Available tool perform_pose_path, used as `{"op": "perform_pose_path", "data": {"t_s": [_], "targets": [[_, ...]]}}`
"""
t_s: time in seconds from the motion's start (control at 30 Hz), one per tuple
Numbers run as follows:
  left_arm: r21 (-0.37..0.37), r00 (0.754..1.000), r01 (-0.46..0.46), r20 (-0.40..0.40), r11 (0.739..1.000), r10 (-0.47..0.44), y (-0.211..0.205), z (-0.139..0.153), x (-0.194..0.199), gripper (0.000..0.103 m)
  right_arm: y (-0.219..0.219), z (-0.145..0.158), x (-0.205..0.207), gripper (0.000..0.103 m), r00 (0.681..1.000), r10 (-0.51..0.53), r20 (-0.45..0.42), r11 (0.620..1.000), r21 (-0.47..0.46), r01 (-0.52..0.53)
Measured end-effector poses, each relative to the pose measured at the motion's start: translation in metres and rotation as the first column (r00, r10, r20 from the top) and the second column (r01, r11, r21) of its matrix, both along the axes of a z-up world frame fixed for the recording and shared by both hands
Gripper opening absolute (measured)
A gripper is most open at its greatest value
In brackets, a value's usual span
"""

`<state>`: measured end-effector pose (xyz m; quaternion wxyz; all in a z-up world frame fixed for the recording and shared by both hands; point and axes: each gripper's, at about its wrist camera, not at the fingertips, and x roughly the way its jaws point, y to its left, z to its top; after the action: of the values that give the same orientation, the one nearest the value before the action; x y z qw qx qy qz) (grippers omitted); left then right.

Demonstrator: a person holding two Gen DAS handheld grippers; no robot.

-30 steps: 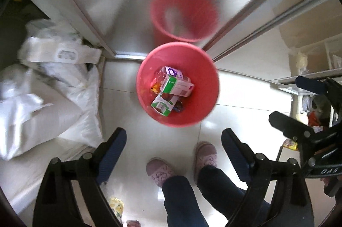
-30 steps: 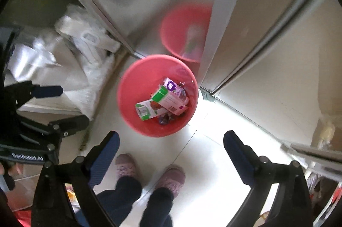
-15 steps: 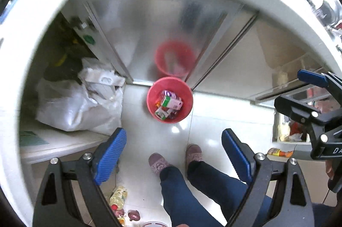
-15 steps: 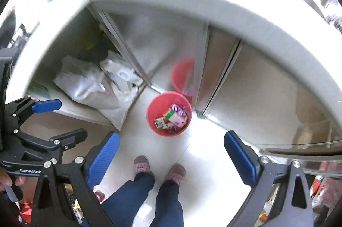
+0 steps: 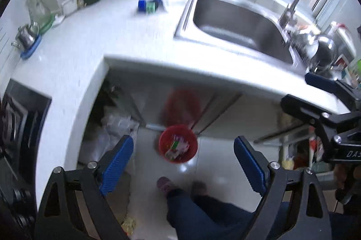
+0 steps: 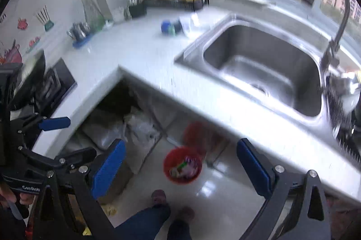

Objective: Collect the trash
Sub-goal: 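Raise both open tools back up toward the counter, then grasp the blue cap item with the left tool while the right tool pinches the white cloth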

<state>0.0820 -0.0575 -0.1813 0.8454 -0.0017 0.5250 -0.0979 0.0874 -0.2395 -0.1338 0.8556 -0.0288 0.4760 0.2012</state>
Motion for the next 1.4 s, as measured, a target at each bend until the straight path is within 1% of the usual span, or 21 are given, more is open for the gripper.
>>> {"op": "perform_pose_path", "data": {"t_s": [0.07,0.13,0.2,0.23,0.27,0.3,0.33,0.37,0.43,0.47,0.5,0.57,0.63,0.7,0.87,1.0,1.13,1.23,1.37,1.4], "targets": [[-0.002,0.999,-0.001,0.038,1.000,0.001,0.001,0.019,0.016,0.089,0.004,0.016,0.012,0.099,0.999,0.002,0.033,1.000,0.012,-0.002],[-0.007,0.998,0.002,0.061,1.000,-0.001,0.006,0.028,0.033,0.089,0.007,0.026,0.024,0.099,0.998,0.004,0.059,1.000,0.012,-0.005],[-0.030,0.997,0.016,0.072,0.999,-0.014,0.014,0.036,0.058,0.089,0.011,0.034,0.040,0.099,0.997,-0.003,0.077,1.000,0.017,0.002],[-0.038,0.997,0.021,0.073,0.999,-0.018,0.016,0.039,0.068,0.089,0.014,0.036,0.050,0.099,0.997,-0.008,0.081,1.000,0.023,0.006],[-0.035,0.997,0.023,0.081,0.999,-0.020,0.022,0.041,0.087,0.089,0.016,0.039,0.060,0.099,0.996,-0.013,0.084,1.000,0.027,0.011],[-0.027,0.996,0.021,0.086,0.999,-0.019,0.022,0.044,0.098,0.089,0.020,0.039,0.076,0.099,0.996,-0.027,0.089,0.999,0.025,0.025],[-0.018,0.996,0.020,0.089,1.000,-0.019,0.026,0.045,0.110,0.089,0.022,0.041,0.081,0.099,0.995,-0.038,0.091,0.999,0.026,0.036],[-0.011,0.996,0.020,0.090,1.000,-0.019,0.032,0.045,0.130,0.089,0.025,0.044,0.094,0.099,0.995,-0.048,0.090,0.999,0.031,0.045],[-0.015,0.996,0.021,0.086,1.000,-0.020,0.041,0.046,0.156,0.089,0.030,0.043,0.122,0.099,0.995,-0.072,0.073,0.997,0.037,0.069],[-0.018,0.997,0.020,0.081,1.000,-0.019,0.049,0.045,0.177,0.089,0.032,0.045,0.136,0.099,0.994,-0.081,0.067,0.996,0.046,0.078],[-0.020,0.997,0.018,0.077,1.000,-0.016,0.054,0.043,0.190,0.089,0.036,0.046,0.150,0.099,0.994,-0.091,0.063,0.995,0.049,0.088],[-0.025,0.998,0.019,0.060,1.000,-0.018,0.065,0.038,0.224,0.089,0.046,0.043,0.178,0.099,0.992,-0.113,0.049,0.993,0.029,0.112],[-0.005,0.998,0.034,0.047,0.999,-0.034,0.068,0.033,0.250,0.089,0.051,0.044,0.201,0.099,0.990,-0.137,0.032,0.990,0.023,0.136],[0.033,0.997,0.064,0.033,0.997,-0.066,0.068,0.023,0.280,0.089,0.057,0.044,0.219,0.099,0.986,-0.163,0.026,0.987,0.014,0.162],[0.047,0.995,0.099,-0.015,0.994,-0.098,0.071,-0.005,0.348,0.089,0.067,0.036,0.254,0.098,0.978,-0.207,-0.012,0.978,0.010,0.208],[0.031,0.993,0.102,-0.059,0.994,-0.101,0.069,-0.026,0.385,0.089,0.073,0.026,0.276,0.093,0.971,-0.237,-0.044,0.971,-0.001,0.237],[0.022,0.991,0.109,-0.081,0.994,-0.106,0.067,-0.042,0.412,0.089,0.075,0.017,0.292,0.093,0.965,-0.256,-0.059,0.967,-0.020,0.255],[0.040,0.986,0.128,-0.108,0.991,-0.123,0.062,-0.055,0.428,0.089,0.076,0.009,0.308,0.092,0.959,-0.270,-0.083,0.963,-0.037,0.268],[0.078,0.983,0.134,-0.140,0.988,-0.122,0.059,-0.070,0.444,0.089,0.075,0.000,0.326,0.092,0.951,-0.286,-0.116,0.958,-0.035,0.284],[0.077,0.981,0.140,-0.147,0.987,-0.128,0.059,-0.074,0.446,0.089,0.075,-0.001,0.329,0.090,0.949,-0.289,-0.124,0.957,-0.035,0.287]]}}
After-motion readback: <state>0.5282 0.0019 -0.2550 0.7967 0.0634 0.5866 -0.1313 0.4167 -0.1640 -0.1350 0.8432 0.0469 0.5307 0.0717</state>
